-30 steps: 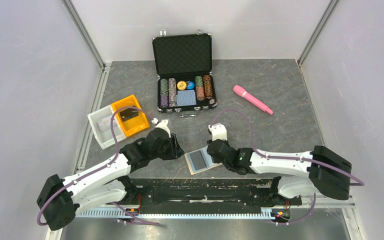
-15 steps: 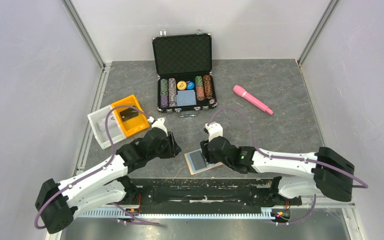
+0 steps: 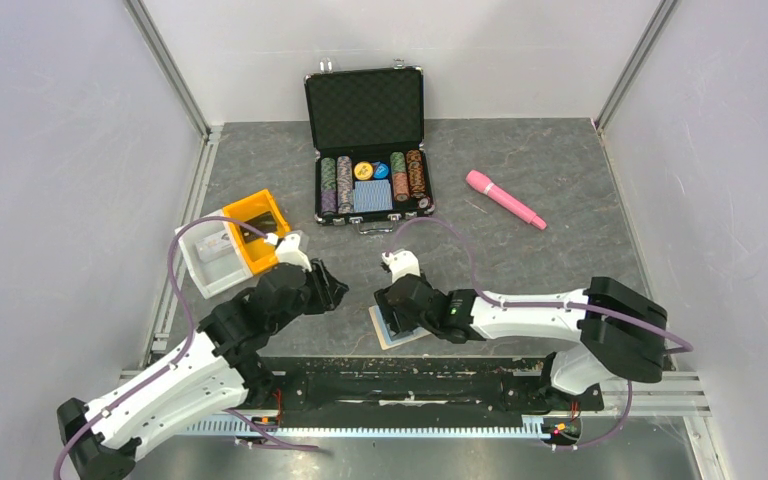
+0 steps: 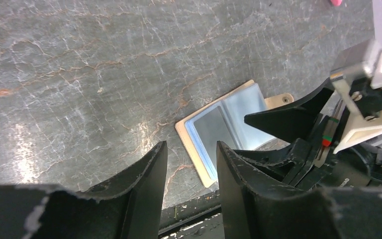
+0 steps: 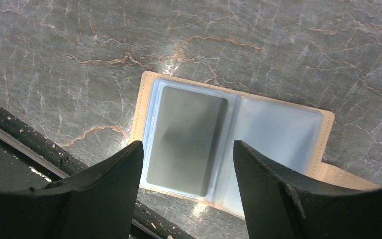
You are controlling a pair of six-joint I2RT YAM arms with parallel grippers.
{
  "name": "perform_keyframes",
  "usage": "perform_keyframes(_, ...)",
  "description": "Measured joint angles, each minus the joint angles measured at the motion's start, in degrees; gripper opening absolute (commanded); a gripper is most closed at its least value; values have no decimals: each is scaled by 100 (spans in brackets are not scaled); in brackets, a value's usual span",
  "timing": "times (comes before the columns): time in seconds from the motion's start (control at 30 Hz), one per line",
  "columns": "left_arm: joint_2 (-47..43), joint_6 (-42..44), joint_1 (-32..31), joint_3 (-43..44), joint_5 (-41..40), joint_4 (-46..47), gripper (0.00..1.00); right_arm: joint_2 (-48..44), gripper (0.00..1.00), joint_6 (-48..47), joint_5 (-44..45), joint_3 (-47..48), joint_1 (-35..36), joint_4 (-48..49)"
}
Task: Take the credit cards out of the card holder
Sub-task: Remove the credit card from the card holder.
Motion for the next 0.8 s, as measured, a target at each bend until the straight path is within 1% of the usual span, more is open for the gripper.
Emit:
perform_keyframes(0.17, -356, 2, 0, -15, -129, -122, 48, 310, 72, 39, 116, 223, 136, -111)
perform_keyframes(0.27, -549, 0, 0, -96, -205, -195, 48, 505, 76, 39, 186, 323, 186, -175)
perform_keyframes(0.33, -638, 0, 0, -142, -245, -273, 48, 599, 76, 42, 232, 343, 208, -205)
perform_keyframes(0.5, -758, 0, 0, -192, -269, -380, 49, 750, 71, 42, 308, 356, 219, -267)
perform_keyframes(0.67, -756, 0, 0, -192, -291, -382, 49, 789, 68, 42, 323, 358, 219, -256)
perform_keyframes(0.8, -713, 0, 0, -192, -293, -380, 49, 793, 63, 42, 319, 358, 219, -247)
